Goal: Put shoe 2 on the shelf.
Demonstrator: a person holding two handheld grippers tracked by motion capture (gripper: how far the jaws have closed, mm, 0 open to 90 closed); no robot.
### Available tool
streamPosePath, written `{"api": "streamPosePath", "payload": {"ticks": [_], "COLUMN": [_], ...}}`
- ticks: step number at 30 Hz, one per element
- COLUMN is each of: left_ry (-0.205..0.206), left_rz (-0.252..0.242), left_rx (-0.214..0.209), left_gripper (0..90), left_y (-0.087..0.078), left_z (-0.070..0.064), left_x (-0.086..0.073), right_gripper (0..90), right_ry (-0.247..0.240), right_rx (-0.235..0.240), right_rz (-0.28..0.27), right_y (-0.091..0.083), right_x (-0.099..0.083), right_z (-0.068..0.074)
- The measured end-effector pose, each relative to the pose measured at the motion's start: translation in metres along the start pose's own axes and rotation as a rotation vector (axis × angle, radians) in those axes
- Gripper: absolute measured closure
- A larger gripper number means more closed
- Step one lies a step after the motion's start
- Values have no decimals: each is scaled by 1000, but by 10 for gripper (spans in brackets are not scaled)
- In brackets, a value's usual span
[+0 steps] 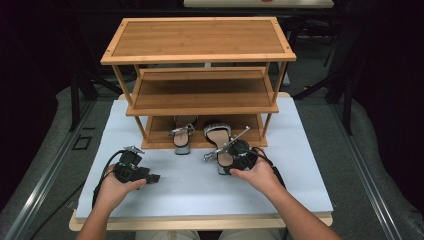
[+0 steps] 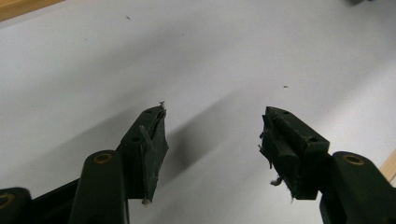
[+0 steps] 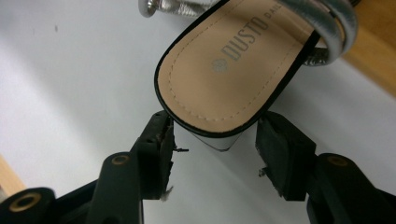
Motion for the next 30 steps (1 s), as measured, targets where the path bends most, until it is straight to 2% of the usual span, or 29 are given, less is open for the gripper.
{"api": "streamPosePath", "payload": {"ticks": [2, 10, 11, 16, 17, 18, 19, 22, 24, 30], "left_ry": [0, -1, -2, -7, -8, -10, -11, -9, -4, -2], "left_rz": [0, 9, 12, 19, 18, 17, 16, 18, 24, 23], "left_rx": [1, 0, -2, -3, -2, -2, -2, -1, -2, -1], "left_gripper": [399, 399, 399, 399, 399, 399, 399, 399, 399, 399], "left_y": [0, 3, 3, 7, 6, 6, 6, 7, 9, 10], "left_z": [0, 1, 2, 3, 4, 4, 4, 4, 4, 3], "left_x": [0, 0, 0, -2, -1, -1, -1, -2, -2, 0], "right_gripper": [477, 484, 489, 495, 495, 498, 499, 505, 507, 508], "right_ry": [7, 4, 6, 10, 8, 5, 3, -1, 0, -1], "right_rx": [-6, -23, -25, -10, -21, -54, -59, -48, -64, -56], "right_rz": [-24, -18, -42, -45, -42, -42, -44, -49, -52, -61], "right_y": [-3, 0, -1, 6, 7, 7, 7, 7, 7, 12], "right_x": [4, 17, 23, 33, 35, 39, 40, 45, 46, 52], "right_z": [-3, -10, -14, -20, -22, -24, -26, -30, -32, -37]}}
Point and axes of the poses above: each handheld gripper's, and its own axes: y roughly forward along the jaws, x roughly out of its top, z roughly to its left, the point moved 5 cm from there along y, roughly forward along the jaws, and after that the axes turned 14 degrees about x, right-handed, at the moved point
